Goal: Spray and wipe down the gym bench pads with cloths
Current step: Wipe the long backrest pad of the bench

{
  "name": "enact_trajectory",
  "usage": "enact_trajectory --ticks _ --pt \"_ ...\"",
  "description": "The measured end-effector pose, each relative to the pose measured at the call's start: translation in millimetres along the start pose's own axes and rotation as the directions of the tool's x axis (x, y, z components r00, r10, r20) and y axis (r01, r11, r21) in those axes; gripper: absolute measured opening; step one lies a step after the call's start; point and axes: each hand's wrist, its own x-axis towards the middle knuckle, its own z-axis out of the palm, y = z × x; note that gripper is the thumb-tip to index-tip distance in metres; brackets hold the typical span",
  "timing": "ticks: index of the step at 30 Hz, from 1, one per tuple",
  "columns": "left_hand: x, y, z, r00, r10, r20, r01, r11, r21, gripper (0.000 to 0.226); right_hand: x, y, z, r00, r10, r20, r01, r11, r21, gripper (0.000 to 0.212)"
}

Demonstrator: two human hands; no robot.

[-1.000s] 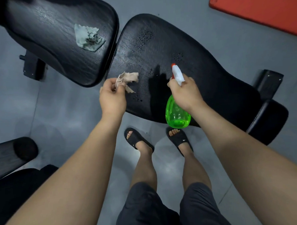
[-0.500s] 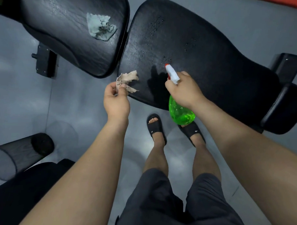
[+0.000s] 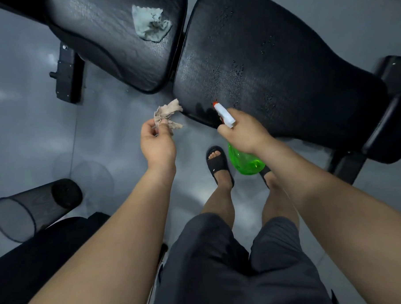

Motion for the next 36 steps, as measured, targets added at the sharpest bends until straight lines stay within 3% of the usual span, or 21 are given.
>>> enact_trajectory --ticks 4,10,16,22,29,33,36 --pt "-13 -9 -2 1.0 -0.013 0.027 0.012 1.0 0.021 0.016 -9 13 11 0.998 0.062 0.001 -0.063 0.998 0.027 0.03" --pt "-28 -25 5 0.999 -0.019 0.047 0.017 0.999 0.044 0.015 -14 47 19 0.977 0.197 -0.082 -0.197 0.98 0.019 0.017" --pt "-44 -38 22 0.999 -0.019 0.035 0.017 0.999 0.037 0.012 -17 75 12 0.98 0.184 -0.079 -0.175 0.979 0.104 0.016" --pt "-63 -44 44 0.999 -0.012 0.044 0.01 0.999 0.045 0.013 -13 99 -5 0.959 0.225 -0.174 -0.225 0.974 0.02 0.016" --pt "-83 -45 77 0.996 0.012 0.085 -0.019 0.996 0.09 0.011 -19 149 -38 0.934 0.309 -0.18 -0.321 0.946 -0.045 0.021" --pt "-92 -43 98 0.992 0.045 0.116 -0.058 0.992 0.111 0.011 -11 162 -64 0.916 0.271 -0.295 -0.246 0.962 0.12 0.016" --pt "-99 -38 114 0.987 0.066 0.149 -0.085 0.989 0.119 0.011 -4 169 -88 0.9 0.322 -0.293 -0.272 0.941 0.2 0.016"
